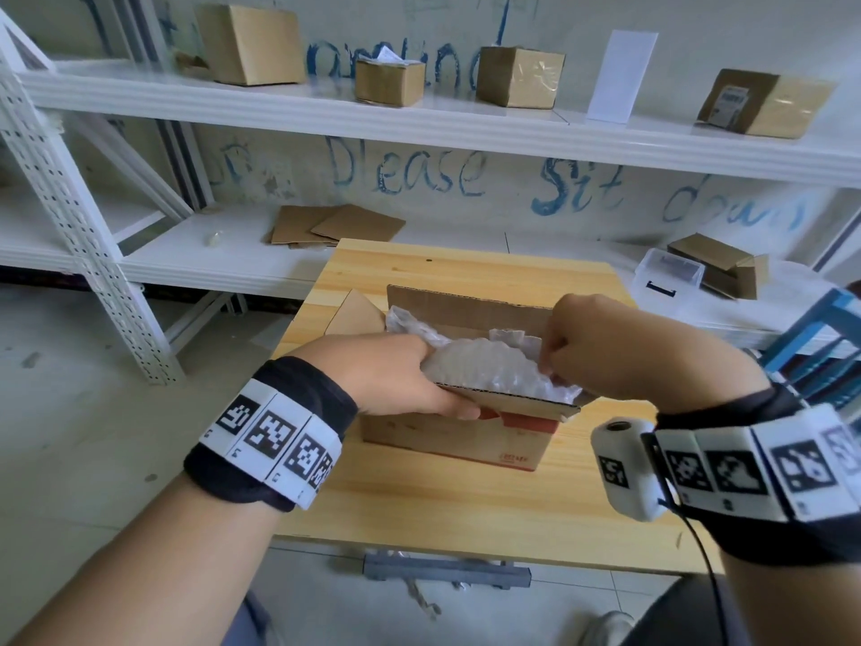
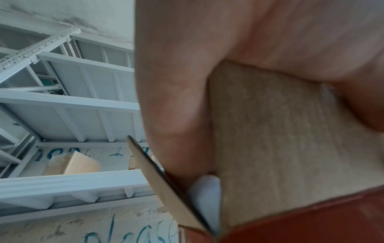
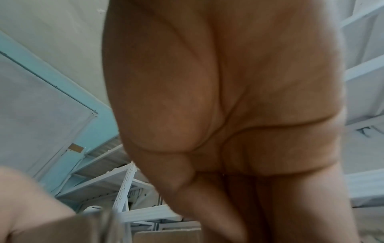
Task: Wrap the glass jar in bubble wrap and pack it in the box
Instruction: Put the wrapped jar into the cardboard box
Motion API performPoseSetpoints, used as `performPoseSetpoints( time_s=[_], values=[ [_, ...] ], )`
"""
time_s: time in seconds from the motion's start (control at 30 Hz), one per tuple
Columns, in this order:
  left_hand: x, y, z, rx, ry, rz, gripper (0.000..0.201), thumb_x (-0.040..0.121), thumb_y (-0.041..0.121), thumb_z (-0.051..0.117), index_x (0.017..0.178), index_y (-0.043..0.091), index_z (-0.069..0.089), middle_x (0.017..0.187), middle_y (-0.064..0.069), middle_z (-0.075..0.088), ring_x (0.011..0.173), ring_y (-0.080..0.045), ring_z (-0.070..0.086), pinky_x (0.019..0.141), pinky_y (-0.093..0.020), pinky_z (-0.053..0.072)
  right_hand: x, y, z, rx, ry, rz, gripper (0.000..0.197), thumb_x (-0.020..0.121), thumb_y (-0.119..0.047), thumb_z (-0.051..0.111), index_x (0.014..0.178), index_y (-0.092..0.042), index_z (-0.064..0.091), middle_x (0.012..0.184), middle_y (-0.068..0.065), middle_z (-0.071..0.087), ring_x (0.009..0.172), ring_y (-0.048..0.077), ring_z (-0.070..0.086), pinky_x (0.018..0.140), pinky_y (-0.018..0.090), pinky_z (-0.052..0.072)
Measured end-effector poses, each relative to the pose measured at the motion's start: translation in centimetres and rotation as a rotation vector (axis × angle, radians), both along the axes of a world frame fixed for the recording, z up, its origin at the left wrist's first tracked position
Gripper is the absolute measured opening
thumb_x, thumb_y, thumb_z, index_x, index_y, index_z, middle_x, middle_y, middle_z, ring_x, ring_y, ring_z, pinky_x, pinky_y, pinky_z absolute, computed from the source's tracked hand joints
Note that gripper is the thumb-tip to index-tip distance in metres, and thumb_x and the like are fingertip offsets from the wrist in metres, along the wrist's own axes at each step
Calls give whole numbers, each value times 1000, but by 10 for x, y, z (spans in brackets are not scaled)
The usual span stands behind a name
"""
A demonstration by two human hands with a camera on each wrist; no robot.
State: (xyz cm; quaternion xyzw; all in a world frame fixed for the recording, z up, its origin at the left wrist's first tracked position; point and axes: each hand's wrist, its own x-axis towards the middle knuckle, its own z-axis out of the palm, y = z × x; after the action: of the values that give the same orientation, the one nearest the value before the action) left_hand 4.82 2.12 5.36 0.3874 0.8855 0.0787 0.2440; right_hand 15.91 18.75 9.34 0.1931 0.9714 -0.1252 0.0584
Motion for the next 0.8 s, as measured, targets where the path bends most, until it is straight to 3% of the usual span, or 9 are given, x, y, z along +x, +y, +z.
performPoseSetpoints(
  time_s=[0.1, 0.17, 0.2, 0.3, 0.43, 0.5, 0.6, 0.7, 0.8],
  values=[
    [2, -4, -1, 27, 37, 46, 82, 75, 79, 63, 137, 31, 39, 116, 10, 61, 97, -11, 59, 81, -31, 50, -11, 0, -12, -31, -32, -23, 37, 97, -9, 46, 59, -7, 47, 62, 7, 56, 57, 32, 57, 56, 37, 49],
    [2, -7, -1, 70, 80, 105, 83, 68, 80, 68, 122, 27, 35, 113, 11, 53, 99, -12, 54, 83, -37, 51, -17, -1, -20, -33, -102, -2, 37, 92, -2, 43, 56, -11, 39, 62, 4, 47, 57, 25, 40, 54, 32, 33],
    [2, -8, -1, 83, 117, 123, 82, 66, 81, 69, 115, 26, 34, 114, 10, 48, 105, -15, 49, 87, -39, 50, -19, -2, -23, -33, -138, 15, 34, 91, -2, 42, 58, -10, 40, 67, 5, 51, 61, 24, 42, 56, 32, 32],
    [8, -8, 3, 53, 217, 126, 65, 65, 85, 65, 91, 33, 36, 108, 8, 38, 110, -14, 30, 96, -37, 41, -25, -9, -27, -27, -195, 23, 23, 99, -12, 42, 79, -5, 49, 77, 4, 54, 83, 26, 53, 59, 26, 40],
    [18, -6, 8, 58, 197, 165, 57, 69, 81, 67, 71, 26, 48, 81, 7, 48, 78, -12, 49, 63, -26, 39, -26, -23, -27, 20, -241, 83, 24, 105, -15, 38, 86, -10, 51, 83, -1, 46, 89, 25, 46, 76, 31, 39],
    [21, -7, 11, 72, 202, 186, 57, 70, 78, 69, 68, 23, 57, 73, 2, 47, 66, -11, 48, 54, -24, 34, -26, -23, -30, -7, -232, 82, 22, 106, -14, 35, 114, -4, 54, 106, 11, 57, 91, 27, 47, 79, 31, 40],
    [23, -7, 14, 60, 211, 157, 61, 78, 72, 68, 89, 14, 51, 84, -6, 54, 76, -10, 54, 50, -22, 25, -24, -25, -27, 12, -301, 158, 29, 108, -18, 33, 129, -5, 49, 121, 16, 59, 97, 27, 51, 81, 29, 45],
    [22, -1, 17, -36, 212, 109, 72, 86, 68, 60, 105, -1, 55, 102, -2, 57, 99, -16, 58, 58, -23, 31, -22, -29, -20, -37, -378, 146, 40, 111, -24, 25, 134, -5, 51, 112, 6, 50, 98, 23, 47, 59, 15, 30],
    [20, 5, 19, -144, 157, 78, 80, 90, 69, 53, 149, 15, 47, 130, -15, 63, 122, -29, 58, 82, -27, 37, -26, -32, -17, -63, -447, 160, 39, 109, -20, 33, 134, -1, 56, 123, 20, 60, 96, 27, 51, 50, 10, 26]
  ],
)
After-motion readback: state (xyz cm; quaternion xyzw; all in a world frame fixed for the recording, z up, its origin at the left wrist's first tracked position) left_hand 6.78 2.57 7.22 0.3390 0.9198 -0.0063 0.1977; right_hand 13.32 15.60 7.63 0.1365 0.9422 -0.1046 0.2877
